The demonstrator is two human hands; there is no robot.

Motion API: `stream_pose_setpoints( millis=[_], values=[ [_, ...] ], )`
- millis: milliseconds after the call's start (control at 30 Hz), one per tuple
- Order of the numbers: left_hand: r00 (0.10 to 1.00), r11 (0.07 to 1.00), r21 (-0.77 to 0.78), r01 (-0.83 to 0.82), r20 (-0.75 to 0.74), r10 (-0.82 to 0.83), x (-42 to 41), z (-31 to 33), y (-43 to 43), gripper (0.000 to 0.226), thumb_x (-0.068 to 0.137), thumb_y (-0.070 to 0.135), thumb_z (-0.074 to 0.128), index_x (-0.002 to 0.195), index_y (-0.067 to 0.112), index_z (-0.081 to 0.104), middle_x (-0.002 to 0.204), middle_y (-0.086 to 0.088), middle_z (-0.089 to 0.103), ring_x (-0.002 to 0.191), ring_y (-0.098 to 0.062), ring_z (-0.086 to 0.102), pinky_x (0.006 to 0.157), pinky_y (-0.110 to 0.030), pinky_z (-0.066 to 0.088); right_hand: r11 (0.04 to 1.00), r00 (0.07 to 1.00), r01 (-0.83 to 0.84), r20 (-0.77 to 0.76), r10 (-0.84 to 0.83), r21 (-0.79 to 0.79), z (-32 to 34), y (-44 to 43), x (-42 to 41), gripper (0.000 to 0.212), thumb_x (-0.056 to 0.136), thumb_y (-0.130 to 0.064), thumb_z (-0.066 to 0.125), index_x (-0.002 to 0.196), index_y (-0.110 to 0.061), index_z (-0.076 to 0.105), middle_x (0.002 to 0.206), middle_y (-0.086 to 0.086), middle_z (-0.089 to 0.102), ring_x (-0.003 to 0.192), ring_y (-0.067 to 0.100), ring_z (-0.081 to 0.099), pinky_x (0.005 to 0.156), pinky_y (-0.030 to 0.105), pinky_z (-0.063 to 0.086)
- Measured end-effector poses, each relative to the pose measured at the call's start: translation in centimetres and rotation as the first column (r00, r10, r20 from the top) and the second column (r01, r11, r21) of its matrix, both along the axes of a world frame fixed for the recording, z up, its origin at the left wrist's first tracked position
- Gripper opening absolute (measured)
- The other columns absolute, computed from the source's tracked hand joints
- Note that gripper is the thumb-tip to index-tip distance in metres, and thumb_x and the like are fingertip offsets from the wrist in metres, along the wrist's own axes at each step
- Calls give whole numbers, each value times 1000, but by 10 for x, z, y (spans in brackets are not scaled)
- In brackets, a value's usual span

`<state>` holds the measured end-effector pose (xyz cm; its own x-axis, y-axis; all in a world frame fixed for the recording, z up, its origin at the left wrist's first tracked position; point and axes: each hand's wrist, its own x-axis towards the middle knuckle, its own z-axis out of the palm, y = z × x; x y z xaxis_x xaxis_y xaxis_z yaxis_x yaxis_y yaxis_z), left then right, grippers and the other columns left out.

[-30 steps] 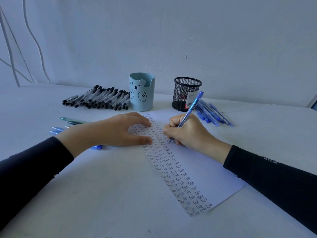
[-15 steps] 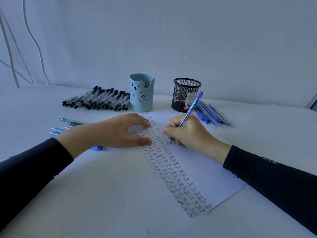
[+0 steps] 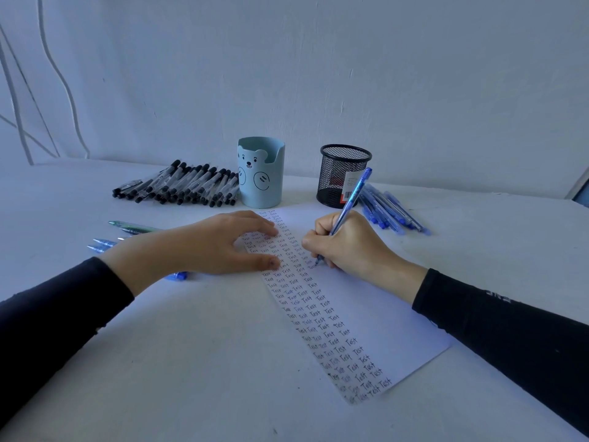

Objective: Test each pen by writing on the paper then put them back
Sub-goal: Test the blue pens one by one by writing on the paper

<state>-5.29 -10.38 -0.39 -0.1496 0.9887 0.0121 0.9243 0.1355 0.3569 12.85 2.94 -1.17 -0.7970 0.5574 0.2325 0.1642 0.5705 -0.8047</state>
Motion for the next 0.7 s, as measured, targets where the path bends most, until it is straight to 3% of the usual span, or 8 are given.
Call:
stream_pose_setpoints(
  millis=[167,267,367,467,567,700],
  values=[
    [1000,1000,4,-5,9,5,-1,-1,0,74,69,75,54,135,42,48,141,26,40,129,4,37,111,-20,24,992,997,41,-62,-49,-118,2,2,-2,43,95,-20,58,53,-15,54,58,1,62,45,5,52,46,13,41],
    [1000,1000,6,-3,4,3,-2,-1,1,74,70,74,54,135,42,47,141,26,40,129,4,37,112,-21,24,994,998,39,-46,-44,-106,5,3,-1,43,97,-26,55,56,-15,50,57,2,52,46,8,44,46,17,36],
    [1000,1000,0,0,-3,0,-2,-2,1,74,69,76,54,135,43,47,142,26,39,129,3,37,113,-23,25,965,995,26,-83,-49,-261,8,6,0,29,98,-36,54,77,-16,49,44,-5,38,36,9,31,39,19,27],
    [1000,1000,3,5,-4,-5,-3,-2,1,74,69,75,54,135,43,47,141,27,39,128,4,37,113,-21,25,917,989,-18,-140,-41,-398,14,10,-1,31,103,-43,40,107,-16,56,43,-3,43,35,11,32,41,19,24],
    [1000,1000,-5,6,-6,-6,-3,-2,2,75,68,77,52,135,43,46,141,27,38,128,4,37,112,-21,25,841,988,-66,-152,-19,-538,21,17,1,32,104,-40,40,113,-17,61,58,0,60,39,11,37,42,22,26],
    [1000,1000,-1,12,-8,-12,-4,-2,2,75,69,76,52,136,42,47,142,26,38,127,4,37,109,-18,24,648,984,-150,-176,24,-747,28,24,4,28,98,-37,52,106,-18,70,74,-6,68,50,6,37,42,13,33]
  ],
)
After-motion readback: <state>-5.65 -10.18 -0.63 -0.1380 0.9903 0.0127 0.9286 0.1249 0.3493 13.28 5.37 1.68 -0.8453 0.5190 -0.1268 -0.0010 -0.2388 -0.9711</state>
